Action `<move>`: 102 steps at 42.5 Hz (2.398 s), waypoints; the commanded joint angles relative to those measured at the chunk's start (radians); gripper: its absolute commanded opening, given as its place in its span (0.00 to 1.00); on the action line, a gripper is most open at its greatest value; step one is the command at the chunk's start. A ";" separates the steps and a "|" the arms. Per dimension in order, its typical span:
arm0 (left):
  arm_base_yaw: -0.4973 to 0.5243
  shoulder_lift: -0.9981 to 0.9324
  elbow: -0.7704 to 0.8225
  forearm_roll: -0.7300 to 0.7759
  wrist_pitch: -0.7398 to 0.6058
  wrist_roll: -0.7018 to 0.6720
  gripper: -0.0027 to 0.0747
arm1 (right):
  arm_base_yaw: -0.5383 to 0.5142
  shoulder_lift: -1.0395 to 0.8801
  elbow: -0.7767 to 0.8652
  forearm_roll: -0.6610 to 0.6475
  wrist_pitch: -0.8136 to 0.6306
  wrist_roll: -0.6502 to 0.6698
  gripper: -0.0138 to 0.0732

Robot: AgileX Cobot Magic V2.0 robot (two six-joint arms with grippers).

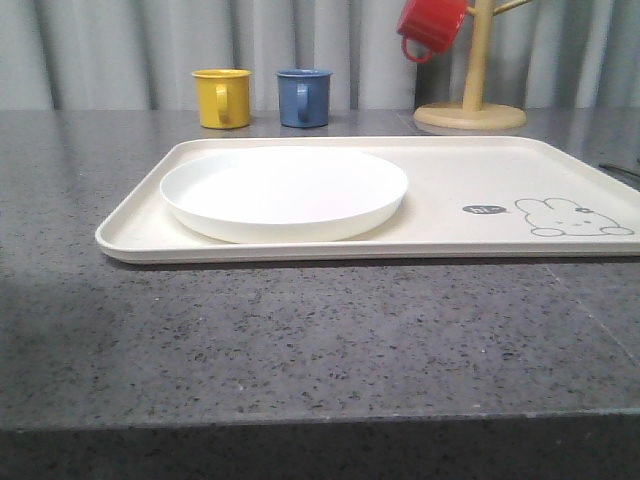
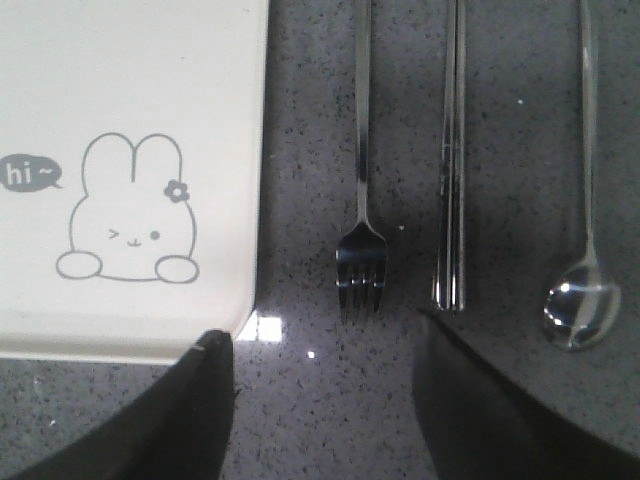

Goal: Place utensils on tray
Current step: 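Raise the left gripper away from the plate, then grasp the silver fork with the right gripper and lift it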

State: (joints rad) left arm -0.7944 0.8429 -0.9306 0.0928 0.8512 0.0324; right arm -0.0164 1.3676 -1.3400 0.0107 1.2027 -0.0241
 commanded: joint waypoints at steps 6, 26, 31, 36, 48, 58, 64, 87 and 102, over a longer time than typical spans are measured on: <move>-0.009 -0.005 -0.027 0.005 -0.070 -0.014 0.56 | -0.024 0.164 -0.124 0.019 0.018 -0.042 0.65; -0.009 -0.005 -0.027 0.005 -0.070 -0.014 0.56 | -0.025 0.352 -0.147 -0.056 -0.036 -0.050 0.61; -0.009 -0.005 -0.027 0.005 -0.070 -0.014 0.56 | -0.025 0.372 -0.155 -0.053 -0.042 -0.050 0.59; -0.009 -0.005 -0.027 0.005 -0.070 -0.014 0.56 | -0.025 0.377 -0.155 -0.051 -0.061 -0.050 0.57; -0.009 -0.005 -0.027 0.005 -0.070 -0.014 0.56 | -0.025 0.394 -0.155 -0.043 -0.072 -0.050 0.57; -0.009 -0.005 -0.027 0.005 -0.070 -0.014 0.56 | -0.025 0.394 -0.155 -0.033 -0.059 -0.050 0.41; -0.009 -0.005 -0.027 0.005 -0.070 -0.014 0.56 | -0.025 0.394 -0.155 -0.029 -0.058 -0.050 0.26; -0.009 -0.005 -0.027 0.005 -0.070 -0.014 0.56 | -0.025 0.359 -0.222 -0.045 0.017 -0.050 0.16; -0.009 -0.005 -0.027 0.005 -0.070 -0.014 0.56 | 0.221 0.272 -0.308 0.070 0.096 -0.018 0.16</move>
State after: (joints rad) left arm -0.7944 0.8429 -0.9306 0.0928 0.8512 0.0324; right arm 0.1274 1.6876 -1.6127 0.0570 1.2288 -0.0643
